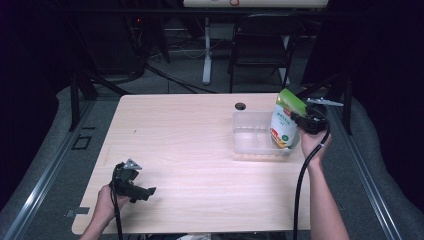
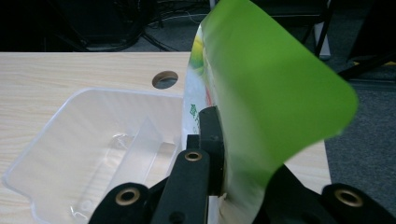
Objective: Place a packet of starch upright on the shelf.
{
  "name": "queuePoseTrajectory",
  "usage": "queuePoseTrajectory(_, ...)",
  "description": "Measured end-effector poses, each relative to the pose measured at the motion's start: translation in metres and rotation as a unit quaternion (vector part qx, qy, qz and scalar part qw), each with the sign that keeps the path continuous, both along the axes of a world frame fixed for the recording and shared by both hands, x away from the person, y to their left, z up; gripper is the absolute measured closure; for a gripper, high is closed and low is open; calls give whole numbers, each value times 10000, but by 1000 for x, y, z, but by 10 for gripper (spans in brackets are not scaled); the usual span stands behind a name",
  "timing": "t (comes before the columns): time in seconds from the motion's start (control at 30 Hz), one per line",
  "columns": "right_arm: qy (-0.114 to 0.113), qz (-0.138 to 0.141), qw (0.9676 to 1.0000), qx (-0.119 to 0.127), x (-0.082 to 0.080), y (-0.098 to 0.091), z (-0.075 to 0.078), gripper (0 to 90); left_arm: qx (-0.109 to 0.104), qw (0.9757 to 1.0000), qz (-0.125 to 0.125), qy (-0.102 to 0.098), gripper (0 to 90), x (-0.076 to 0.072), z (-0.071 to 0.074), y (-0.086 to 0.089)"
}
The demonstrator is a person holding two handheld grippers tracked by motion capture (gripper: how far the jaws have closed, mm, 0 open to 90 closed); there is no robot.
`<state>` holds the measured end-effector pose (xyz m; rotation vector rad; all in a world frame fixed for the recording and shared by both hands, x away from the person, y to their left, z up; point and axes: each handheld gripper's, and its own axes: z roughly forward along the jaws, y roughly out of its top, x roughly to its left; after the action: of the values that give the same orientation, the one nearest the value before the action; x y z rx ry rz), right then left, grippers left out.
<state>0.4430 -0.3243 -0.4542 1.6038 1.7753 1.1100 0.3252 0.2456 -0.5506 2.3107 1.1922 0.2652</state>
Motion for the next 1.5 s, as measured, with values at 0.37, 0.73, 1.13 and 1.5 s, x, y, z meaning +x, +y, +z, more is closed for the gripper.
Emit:
queuePoseTrajectory(0.37,68,-135,9999,-83,-1,-6,-3,897,8,10000,0,-10,8,0,0,0)
queuePoseTrajectory(0.73,109,-236,9996,-145,-1,-11,-8,895,-1,10000,6,-6,8,0,0,0)
queuePoseTrajectory(1.13,173,-127,9997,94,-8,-23,-4,498,6,10000,-22,-5,8,0,0,-1)
queuePoseTrajectory(1.5,418,398,9983,76,-33,-27,12,186,18,10000,-30,-5,8,0,0,-1)
